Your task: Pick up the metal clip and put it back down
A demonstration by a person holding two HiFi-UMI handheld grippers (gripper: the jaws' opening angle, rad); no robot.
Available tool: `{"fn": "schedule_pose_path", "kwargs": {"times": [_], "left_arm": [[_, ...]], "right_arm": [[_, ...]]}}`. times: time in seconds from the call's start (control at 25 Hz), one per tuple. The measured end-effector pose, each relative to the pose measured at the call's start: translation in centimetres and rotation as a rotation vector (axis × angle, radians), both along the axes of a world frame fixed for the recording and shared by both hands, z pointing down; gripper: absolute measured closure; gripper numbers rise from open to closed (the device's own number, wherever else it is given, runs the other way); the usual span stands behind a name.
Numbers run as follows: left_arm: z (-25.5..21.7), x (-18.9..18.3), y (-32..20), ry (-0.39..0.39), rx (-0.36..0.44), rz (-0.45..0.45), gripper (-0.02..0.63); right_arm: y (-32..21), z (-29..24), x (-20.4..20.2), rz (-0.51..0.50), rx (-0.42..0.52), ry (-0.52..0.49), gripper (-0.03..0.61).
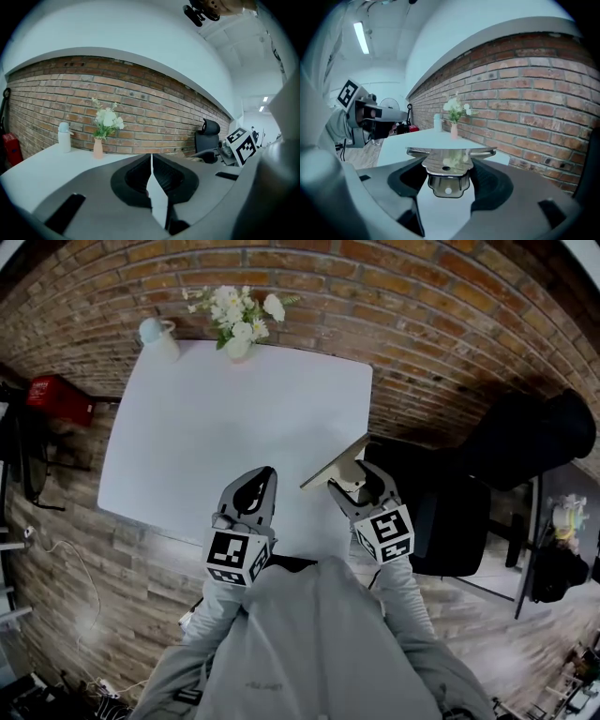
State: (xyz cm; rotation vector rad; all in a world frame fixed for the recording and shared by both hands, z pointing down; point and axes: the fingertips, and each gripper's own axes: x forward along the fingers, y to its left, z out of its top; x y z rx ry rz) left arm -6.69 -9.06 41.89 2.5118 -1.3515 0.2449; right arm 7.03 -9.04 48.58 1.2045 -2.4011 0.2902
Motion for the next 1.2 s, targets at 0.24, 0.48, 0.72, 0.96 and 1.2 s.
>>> {"fn": "schedule_pose_path", "kwargs": {"times": [0.24,0.48,0.72,0.96,1.2], "left_arm": [[-1.8,0.7,0.1,0.000,0.046,0.016,0.579],[-3.3,1.5,0.2,0.002,0.087,0.035,0.580],[-4.0,2.3,0.6,0.016,0.103,0.053,0.588],[-4.0,2.2,1.0,0.024,0.093,0.047,0.588],[-3.6,1.5,1.3,0.022,0.076,0.034,0.588]], "right_arm": [[0.8,-4.8,1.8,0.041,0.104,-0.040,0.281],[2.1,-8.4,3.8,0.079,0.186,-0.059,0.281],[3.5,-10.8,5.9,0.144,0.234,-0.103,0.279],[4.8,-11.9,7.4,0.196,0.245,-0.162,0.279],[5.3,-11.8,7.7,0.212,0.235,-0.184,0.280]]}}
